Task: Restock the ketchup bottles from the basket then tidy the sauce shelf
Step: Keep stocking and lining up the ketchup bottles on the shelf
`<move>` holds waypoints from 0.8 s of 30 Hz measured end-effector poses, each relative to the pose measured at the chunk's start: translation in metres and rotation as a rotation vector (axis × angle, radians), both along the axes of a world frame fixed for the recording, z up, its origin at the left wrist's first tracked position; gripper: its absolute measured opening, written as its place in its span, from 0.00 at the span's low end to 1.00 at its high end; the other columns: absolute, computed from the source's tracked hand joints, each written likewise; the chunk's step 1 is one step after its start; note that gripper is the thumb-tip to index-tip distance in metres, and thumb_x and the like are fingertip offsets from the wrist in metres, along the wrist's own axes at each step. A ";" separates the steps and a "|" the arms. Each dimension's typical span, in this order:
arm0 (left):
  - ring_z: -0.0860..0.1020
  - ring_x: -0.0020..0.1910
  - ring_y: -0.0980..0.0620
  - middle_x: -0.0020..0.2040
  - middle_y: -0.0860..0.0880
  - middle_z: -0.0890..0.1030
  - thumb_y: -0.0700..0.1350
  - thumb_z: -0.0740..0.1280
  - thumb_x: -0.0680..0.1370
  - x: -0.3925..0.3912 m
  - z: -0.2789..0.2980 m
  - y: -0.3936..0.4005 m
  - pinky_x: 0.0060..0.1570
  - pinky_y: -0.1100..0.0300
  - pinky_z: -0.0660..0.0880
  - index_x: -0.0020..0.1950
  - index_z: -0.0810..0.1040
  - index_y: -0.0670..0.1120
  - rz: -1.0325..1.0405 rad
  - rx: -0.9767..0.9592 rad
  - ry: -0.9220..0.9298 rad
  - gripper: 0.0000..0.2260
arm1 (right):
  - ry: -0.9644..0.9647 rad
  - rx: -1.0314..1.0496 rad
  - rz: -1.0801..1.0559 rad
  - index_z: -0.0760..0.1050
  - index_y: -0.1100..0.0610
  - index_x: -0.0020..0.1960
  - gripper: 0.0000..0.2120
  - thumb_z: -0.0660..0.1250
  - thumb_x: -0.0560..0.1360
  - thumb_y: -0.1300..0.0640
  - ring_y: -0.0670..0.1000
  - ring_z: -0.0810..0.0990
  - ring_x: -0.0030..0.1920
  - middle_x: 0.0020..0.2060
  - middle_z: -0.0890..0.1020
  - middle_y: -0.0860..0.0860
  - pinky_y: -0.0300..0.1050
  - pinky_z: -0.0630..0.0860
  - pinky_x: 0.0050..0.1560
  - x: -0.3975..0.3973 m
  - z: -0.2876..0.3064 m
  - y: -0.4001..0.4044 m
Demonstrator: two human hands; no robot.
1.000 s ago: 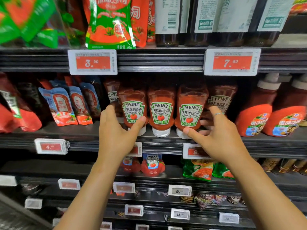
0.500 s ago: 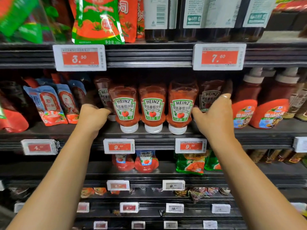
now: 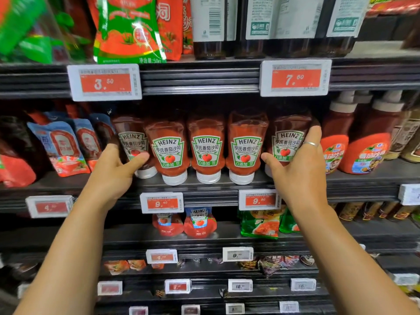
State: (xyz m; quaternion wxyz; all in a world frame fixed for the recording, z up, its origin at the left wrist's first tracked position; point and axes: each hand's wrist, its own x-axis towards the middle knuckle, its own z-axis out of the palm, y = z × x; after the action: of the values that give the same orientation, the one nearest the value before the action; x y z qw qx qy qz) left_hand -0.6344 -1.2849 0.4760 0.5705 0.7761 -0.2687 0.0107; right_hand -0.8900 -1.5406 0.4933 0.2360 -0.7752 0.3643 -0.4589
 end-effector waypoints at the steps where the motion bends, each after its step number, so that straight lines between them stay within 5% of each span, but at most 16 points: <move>1: 0.83 0.50 0.58 0.50 0.58 0.85 0.56 0.73 0.75 -0.001 -0.001 0.003 0.51 0.51 0.80 0.53 0.76 0.60 -0.012 -0.019 -0.011 0.10 | -0.003 0.001 0.008 0.56 0.54 0.76 0.44 0.79 0.70 0.49 0.59 0.74 0.62 0.63 0.74 0.57 0.47 0.73 0.56 -0.003 -0.001 0.001; 4: 0.83 0.53 0.54 0.51 0.59 0.84 0.58 0.73 0.74 -0.007 -0.001 0.008 0.55 0.48 0.79 0.52 0.76 0.65 -0.052 -0.060 -0.009 0.10 | -0.017 0.029 0.053 0.52 0.52 0.79 0.48 0.79 0.71 0.48 0.56 0.71 0.67 0.69 0.71 0.56 0.42 0.67 0.60 -0.008 -0.004 0.005; 7: 0.82 0.55 0.50 0.51 0.61 0.83 0.67 0.72 0.68 -0.017 0.004 0.009 0.55 0.48 0.79 0.52 0.74 0.67 -0.062 -0.071 -0.006 0.16 | -0.026 0.063 0.100 0.50 0.52 0.80 0.48 0.78 0.72 0.47 0.56 0.73 0.67 0.69 0.73 0.55 0.47 0.72 0.64 -0.009 -0.005 0.007; 10: 0.81 0.58 0.58 0.56 0.61 0.83 0.66 0.79 0.62 -0.030 0.009 0.006 0.52 0.59 0.80 0.56 0.72 0.64 -0.140 -0.233 0.066 0.28 | -0.091 0.153 0.191 0.49 0.48 0.81 0.49 0.77 0.71 0.45 0.49 0.75 0.66 0.68 0.75 0.49 0.53 0.74 0.67 -0.010 -0.010 0.008; 14: 0.82 0.55 0.60 0.56 0.61 0.82 0.60 0.85 0.54 -0.044 0.012 -0.010 0.46 0.67 0.80 0.60 0.68 0.58 -0.068 -0.278 -0.027 0.40 | -0.175 0.207 0.299 0.50 0.42 0.78 0.55 0.80 0.62 0.37 0.35 0.73 0.64 0.64 0.72 0.33 0.38 0.71 0.63 -0.010 -0.013 0.011; 17: 0.82 0.52 0.62 0.53 0.64 0.82 0.60 0.85 0.53 -0.047 0.013 -0.019 0.43 0.70 0.79 0.57 0.69 0.59 -0.027 -0.301 -0.041 0.38 | -0.160 0.169 0.289 0.53 0.44 0.77 0.55 0.83 0.61 0.40 0.45 0.76 0.64 0.67 0.74 0.44 0.42 0.73 0.63 -0.006 -0.013 0.009; 24: 0.82 0.52 0.64 0.52 0.65 0.81 0.54 0.84 0.62 -0.040 0.009 -0.018 0.43 0.73 0.77 0.55 0.69 0.60 0.026 -0.260 -0.051 0.31 | -0.159 0.141 0.286 0.62 0.43 0.64 0.42 0.83 0.59 0.41 0.35 0.79 0.51 0.54 0.80 0.40 0.24 0.72 0.46 -0.004 -0.012 0.002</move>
State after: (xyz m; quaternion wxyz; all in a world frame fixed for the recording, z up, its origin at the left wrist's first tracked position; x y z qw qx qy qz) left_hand -0.6740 -1.3026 0.4849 0.6588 0.6986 -0.2695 0.0725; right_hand -0.8935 -1.5388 0.4813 0.3807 -0.7618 0.2619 -0.4540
